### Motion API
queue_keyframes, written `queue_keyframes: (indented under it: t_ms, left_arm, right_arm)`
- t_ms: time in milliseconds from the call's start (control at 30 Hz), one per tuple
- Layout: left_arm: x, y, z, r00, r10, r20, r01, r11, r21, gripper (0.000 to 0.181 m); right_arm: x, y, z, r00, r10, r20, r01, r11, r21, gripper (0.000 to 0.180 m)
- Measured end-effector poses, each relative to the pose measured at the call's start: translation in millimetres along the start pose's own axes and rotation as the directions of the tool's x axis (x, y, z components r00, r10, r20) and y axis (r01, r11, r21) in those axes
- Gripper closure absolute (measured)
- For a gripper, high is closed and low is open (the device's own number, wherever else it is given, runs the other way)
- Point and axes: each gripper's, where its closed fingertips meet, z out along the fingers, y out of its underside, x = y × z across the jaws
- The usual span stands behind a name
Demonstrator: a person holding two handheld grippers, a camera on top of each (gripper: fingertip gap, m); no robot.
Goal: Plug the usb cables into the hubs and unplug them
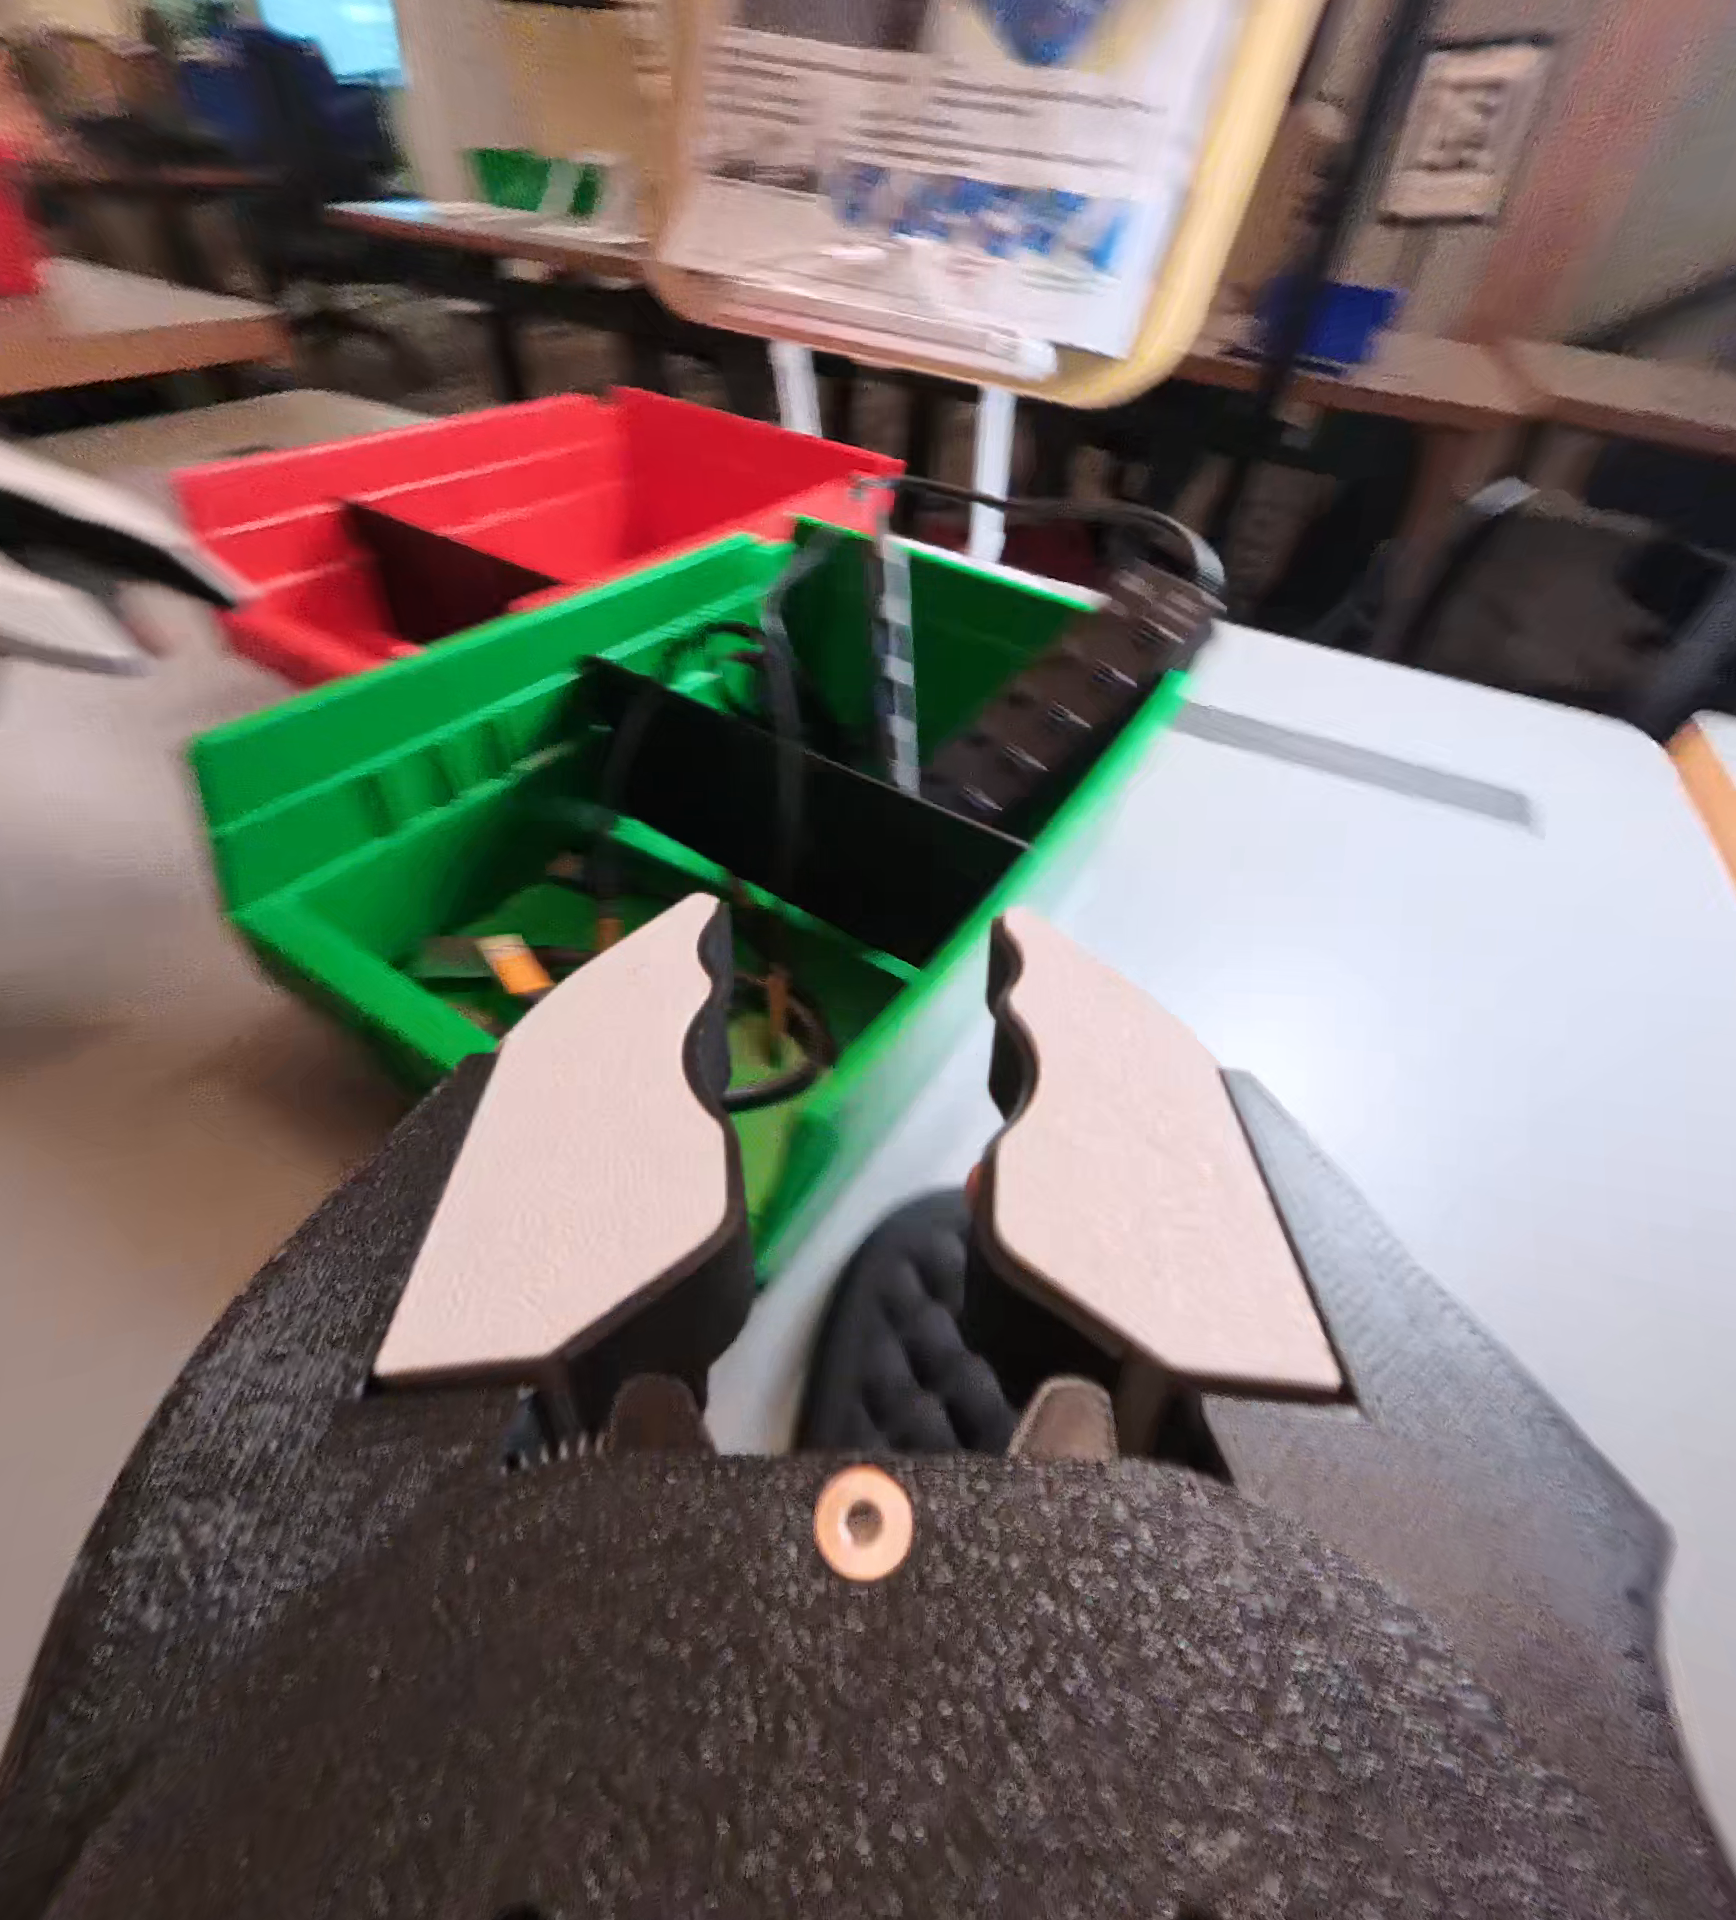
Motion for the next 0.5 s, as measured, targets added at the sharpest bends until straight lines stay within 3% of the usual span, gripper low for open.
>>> queue_keyframes:
  t_ms: [67, 233, 300, 500]
  left_arm:
    - [12, -7, -4, 0.994, -0.09, 0.059, 0.084, 0.992, 0.096, 0.133]
    - [31, -15, 4, 0.945, -0.274, 0.18, 0.209, 0.927, 0.313, 0.135]
    - [29, -6, 20, 0.93, -0.271, 0.249, 0.189, 0.933, 0.306, 0.131]
    - [25, 10, 59, 0.916, -0.296, 0.271, 0.238, 0.944, 0.228, 0.13]
  right_arm:
    - [16, 18, -1, 0.995, 0.064, -0.078, -0.065, 0.998, -0.01, 0.128]
    - [-3, 51, 22, 0.984, 0.176, -0.033, -0.178, 0.978, -0.104, 0.122]
    - [-7, 56, 30, 0.979, 0.196, -0.048, -0.201, 0.973, -0.111, 0.122]
    - [2, 57, 37, 0.967, 0.217, -0.137, -0.23, 0.969, -0.086, 0.124]
